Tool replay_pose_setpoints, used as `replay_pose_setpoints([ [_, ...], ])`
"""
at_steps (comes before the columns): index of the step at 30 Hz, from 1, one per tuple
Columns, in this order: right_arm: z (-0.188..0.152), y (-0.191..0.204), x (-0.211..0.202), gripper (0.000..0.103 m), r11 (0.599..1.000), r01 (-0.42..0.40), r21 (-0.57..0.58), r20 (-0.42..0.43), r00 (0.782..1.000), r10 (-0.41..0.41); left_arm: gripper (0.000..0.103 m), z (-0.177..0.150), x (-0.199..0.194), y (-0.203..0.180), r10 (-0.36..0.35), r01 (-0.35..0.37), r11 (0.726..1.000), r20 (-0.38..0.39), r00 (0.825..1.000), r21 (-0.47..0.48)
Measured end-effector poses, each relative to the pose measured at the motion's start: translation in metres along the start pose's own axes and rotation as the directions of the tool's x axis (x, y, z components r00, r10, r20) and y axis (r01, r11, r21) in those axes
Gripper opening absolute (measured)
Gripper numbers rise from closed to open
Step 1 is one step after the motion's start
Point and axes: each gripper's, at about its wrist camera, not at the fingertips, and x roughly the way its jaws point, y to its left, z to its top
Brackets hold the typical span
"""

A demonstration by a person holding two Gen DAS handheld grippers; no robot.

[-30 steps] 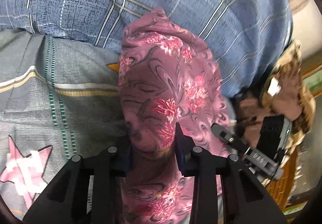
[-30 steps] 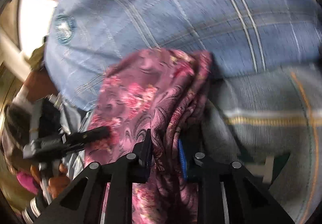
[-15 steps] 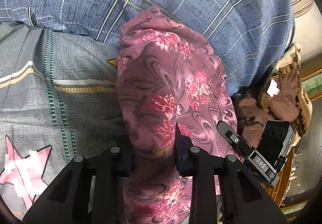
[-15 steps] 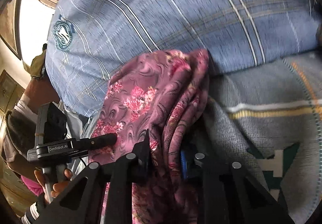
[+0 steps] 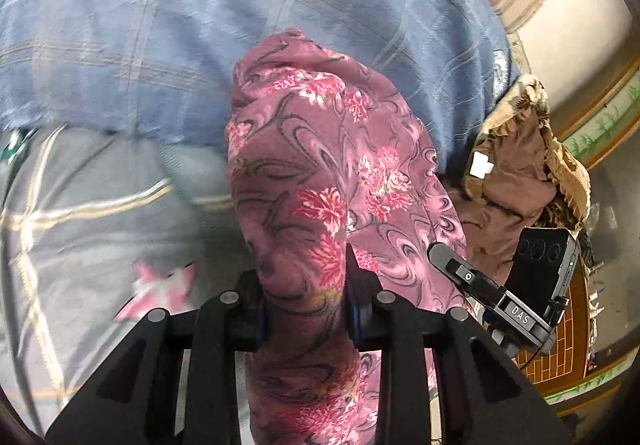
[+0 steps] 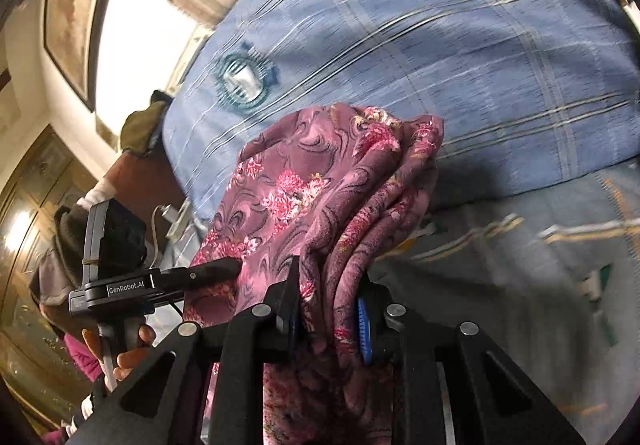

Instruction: Fold small clothes

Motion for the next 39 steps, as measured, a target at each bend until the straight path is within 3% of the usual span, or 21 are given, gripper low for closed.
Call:
replay_pose_setpoints([
  [7,-0.05,-0.017,0.053,0.022,0.997,0.003,0.078,-0.079,0.997,0.004,0.027,-0.037,0.017,0.049,0.061,-0.062,0.997,-0.028,0.998,-0.036],
  [12,-0.081,-0.037,0.062,0.022,0.994,0.044,0.097,-0.113,0.993,-0.033,0.028,-0.06,0.051,0.072,0.068,-0.071,0.996,-0.069,0.995,-0.046],
  [14,-0.091,-0.042,0.064,0.023,0.995,0.061,0.079,-0.112,0.992,-0.052,0.034,-0.068,0.057,0.081,0.07,-0.073,0.997,-0.062,0.996,-0.04],
  [18,-0.096,-0.047,0.063,0.035,0.995,0.087,0.051,-0.106,0.991,-0.081,0.038,-0.074,0.058,0.096,0.01,-0.016,0.995,-0.051,0.999,-0.101],
  [21,-0.086,-0.042,0.053,0.04,0.993,0.114,0.034,-0.111,0.988,-0.11,0.037,-0.067,0.041,0.092,-0.001,-0.002,0.998,-0.035,0.999,-0.068],
  [24,-0.063,-0.029,0.026,0.04,0.991,0.131,0.002,0.016,0.991,-0.131,0.037,-0.048,0.022,0.086,-0.018,0.018,0.999,0.011,1.0,-0.032],
  [26,-0.049,-0.022,0.023,0.039,0.997,0.074,-0.002,0.051,0.996,-0.074,0.037,-0.03,0.019,0.082,-0.008,0.009,1.0,0.046,0.999,-0.012],
  [31,-0.027,0.002,0.057,0.034,0.993,0.068,-0.1,0.0,0.998,-0.068,0.037,0.008,0.018,0.069,-0.062,0.059,0.998,0.109,0.992,0.024],
  [34,-0.02,0.003,0.082,0.031,0.99,0.08,-0.12,-0.033,0.996,-0.085,0.037,0.023,0.05,0.06,0.015,-0.018,0.995,0.031,0.999,0.098],
  [36,-0.016,0.0,0.093,0.03,0.988,0.099,-0.121,-0.042,0.994,-0.105,0.037,0.032,0.077,0.058,0.099,-0.097,0.983,-0.007,0.995,0.156],
  [39,-0.011,-0.014,0.108,0.029,0.984,0.144,-0.102,-0.068,0.986,-0.151,0.037,0.049,0.098,0.072,0.141,-0.139,0.983,-0.003,0.99,0.117],
])
